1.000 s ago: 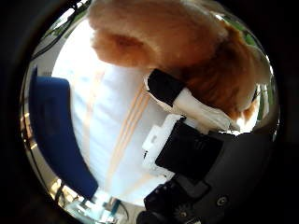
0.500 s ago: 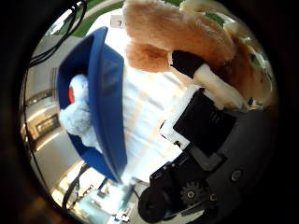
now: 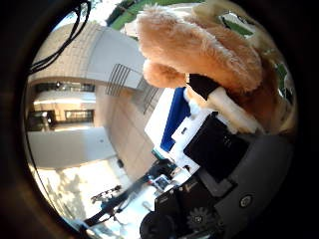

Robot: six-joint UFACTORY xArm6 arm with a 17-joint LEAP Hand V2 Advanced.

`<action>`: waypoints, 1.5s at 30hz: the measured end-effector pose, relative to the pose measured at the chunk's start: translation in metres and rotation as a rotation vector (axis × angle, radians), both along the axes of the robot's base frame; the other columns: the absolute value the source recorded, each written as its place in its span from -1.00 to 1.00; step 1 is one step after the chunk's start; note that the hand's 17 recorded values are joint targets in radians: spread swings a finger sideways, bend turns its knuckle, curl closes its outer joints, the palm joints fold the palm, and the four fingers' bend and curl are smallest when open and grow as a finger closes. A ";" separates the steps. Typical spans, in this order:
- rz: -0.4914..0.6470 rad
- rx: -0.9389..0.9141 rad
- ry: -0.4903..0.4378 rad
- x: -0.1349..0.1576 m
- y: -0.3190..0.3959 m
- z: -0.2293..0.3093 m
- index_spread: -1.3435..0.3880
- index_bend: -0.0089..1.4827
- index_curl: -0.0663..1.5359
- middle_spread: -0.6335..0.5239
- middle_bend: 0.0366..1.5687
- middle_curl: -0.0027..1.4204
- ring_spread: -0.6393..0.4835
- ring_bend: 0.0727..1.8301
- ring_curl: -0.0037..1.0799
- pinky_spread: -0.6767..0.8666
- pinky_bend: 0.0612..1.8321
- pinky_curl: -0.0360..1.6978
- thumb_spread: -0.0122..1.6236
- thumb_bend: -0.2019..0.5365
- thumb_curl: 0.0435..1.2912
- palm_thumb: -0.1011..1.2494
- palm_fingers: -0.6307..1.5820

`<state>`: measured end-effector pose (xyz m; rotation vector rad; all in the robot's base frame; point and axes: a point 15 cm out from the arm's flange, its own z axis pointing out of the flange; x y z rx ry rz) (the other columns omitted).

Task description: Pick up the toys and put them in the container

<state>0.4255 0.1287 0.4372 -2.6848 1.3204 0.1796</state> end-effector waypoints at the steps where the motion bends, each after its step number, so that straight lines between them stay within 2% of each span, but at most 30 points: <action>1: -0.007 0.019 0.005 0.003 0.008 -0.007 -0.21 0.02 0.50 -0.18 0.69 0.34 -0.02 0.64 0.47 0.13 0.62 0.03 0.37 -0.48 0.04 0.52 0.32; 6: -0.050 0.064 0.005 0.019 0.034 -0.046 -0.22 0.01 0.56 -0.18 0.71 0.35 -0.03 0.66 0.48 0.11 0.63 0.06 0.38 -0.49 0.07 0.51 0.30; 13: -0.127 0.071 -0.037 0.058 0.051 -0.115 -0.24 0.01 0.68 -0.19 0.75 0.38 -0.04 0.69 0.49 0.08 0.65 0.11 0.39 -0.50 0.11 0.48 0.27; 18: -0.156 0.053 -0.018 0.071 0.061 -0.150 -0.24 0.05 0.69 -0.16 0.69 0.33 0.03 0.64 0.42 0.09 0.54 0.11 0.41 -0.56 0.08 0.29 0.26; 20: -0.173 0.044 0.005 0.072 0.060 -0.162 -0.23 -0.01 0.64 -0.10 0.58 0.25 0.11 0.52 0.32 0.14 0.49 0.07 0.42 -0.53 0.05 0.27 0.24; 21: -0.176 0.041 0.016 0.072 0.059 -0.167 -0.21 -0.07 0.60 -0.09 0.45 0.20 0.13 0.46 0.29 0.16 0.44 0.06 0.43 -0.53 0.02 0.26 0.11; 22: -0.182 0.037 0.025 0.072 0.056 -0.170 -0.17 -0.20 0.57 -0.08 0.25 0.14 0.21 0.40 0.30 0.20 0.40 0.07 0.43 -0.54 0.00 0.24 -0.21; 23: -0.182 0.035 0.033 0.071 0.055 -0.173 -0.13 -0.27 0.52 -0.04 0.08 0.06 0.28 0.32 0.25 0.24 0.34 0.05 0.43 -0.54 -0.02 0.22 -0.41; 24: -0.182 0.032 0.044 0.069 0.054 -0.174 -0.10 -0.34 0.46 -0.01 -0.05 -0.02 0.36 0.22 0.17 0.28 0.29 0.01 0.43 -0.55 -0.04 0.21 -0.52; 26: -0.178 0.022 0.076 0.062 0.052 -0.177 -0.05 -0.47 0.35 0.05 -0.24 -0.14 0.46 0.03 -0.02 0.33 0.21 -0.07 0.43 -0.54 -0.07 0.19 -0.60; 28: -0.172 0.014 0.108 0.054 0.050 -0.179 -0.01 -0.58 0.24 0.09 -0.39 -0.23 0.53 -0.10 -0.15 0.38 0.13 -0.14 0.43 -0.54 -0.10 0.19 -0.61; 29: -0.170 0.011 0.118 0.051 0.049 -0.179 -0.01 -0.68 0.15 0.14 -0.53 -0.30 0.59 -0.24 -0.25 0.41 0.05 -0.19 0.43 -0.53 -0.13 0.18 -0.64; 32: -0.160 0.017 0.104 0.045 0.048 -0.162 0.00 -0.80 -0.02 0.19 -0.71 -0.39 0.65 -0.39 -0.36 0.45 -0.11 -0.29 0.43 -0.53 -0.17 0.18 -0.59; 36: -0.158 0.038 0.045 0.037 0.045 -0.125 0.02 -0.81 -0.17 0.21 -0.81 -0.45 0.68 -0.49 -0.42 0.48 -0.23 -0.37 0.43 -0.52 -0.21 0.18 -0.53; 45: -0.146 0.068 -0.012 -0.023 0.033 -0.063 0.09 -0.77 -0.37 0.22 -0.82 -0.52 0.70 -0.60 -0.46 0.51 -0.36 -0.48 0.43 -0.52 -0.27 0.19 -0.44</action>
